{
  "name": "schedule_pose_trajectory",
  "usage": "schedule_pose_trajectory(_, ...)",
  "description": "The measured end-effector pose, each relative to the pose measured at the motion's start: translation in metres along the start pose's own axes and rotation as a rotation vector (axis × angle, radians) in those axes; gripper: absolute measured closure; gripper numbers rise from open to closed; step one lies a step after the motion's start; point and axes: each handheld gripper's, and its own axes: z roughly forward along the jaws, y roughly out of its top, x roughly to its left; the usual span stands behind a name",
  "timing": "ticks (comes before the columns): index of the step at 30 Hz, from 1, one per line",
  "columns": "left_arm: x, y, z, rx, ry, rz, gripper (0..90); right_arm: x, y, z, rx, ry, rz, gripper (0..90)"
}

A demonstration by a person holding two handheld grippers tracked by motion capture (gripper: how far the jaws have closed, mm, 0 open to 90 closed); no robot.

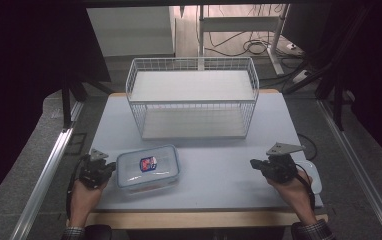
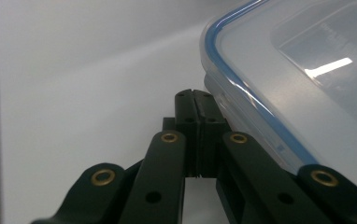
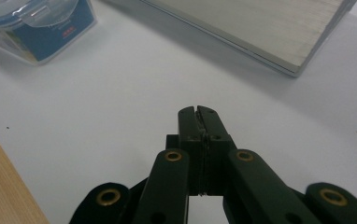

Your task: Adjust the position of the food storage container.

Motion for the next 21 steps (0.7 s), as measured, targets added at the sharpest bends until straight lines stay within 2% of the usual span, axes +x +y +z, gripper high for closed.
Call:
schedule_pose_trajectory(4,-0.006,0.007,0.006,-0.009,-0.024,0.002,90.0,0.005,0.004,0.006,0.002,0.011,-0.012,89.0)
schedule_pose_trajectory(5,-0.01,0.011,0.01,-0.013,-0.044,0.004,90.0,0.008,0.006,0.01,0.005,0.015,-0.02,89.0)
schedule_pose_trajectory(8,-0.015,0.015,0.013,-0.014,-0.062,0.01,90.0,0.01,0.007,0.013,0.01,0.024,-0.023,88.8)
schedule_pose_trajectory(12,-0.025,0.022,0.02,-0.017,-0.086,0.016,90.0,0.014,0.009,0.021,0.014,0.058,-0.019,88.8)
schedule_pose_trajectory(13,-0.032,0.026,0.024,-0.016,-0.102,0.025,90.0,0.015,0.01,0.022,0.015,0.064,-0.017,88.8)
schedule_pose_trajectory(14,-0.032,0.026,0.024,-0.016,-0.102,0.025,90.0,0.015,0.01,0.022,0.015,0.064,-0.017,88.8)
schedule_pose_trajectory(15,-0.039,0.029,0.027,-0.006,-0.116,0.045,90.0,0.018,0.012,0.026,0.018,0.072,-0.022,88.8)
schedule_pose_trajectory(17,-0.043,0.031,0.03,-0.003,-0.124,0.054,90.0,0.022,0.013,0.028,0.019,0.077,-0.028,88.7)
schedule_pose_trajectory(21,-0.062,0.039,0.039,0.016,-0.151,0.096,90.0,0.028,0.014,0.035,0.028,0.083,-0.044,88.5)
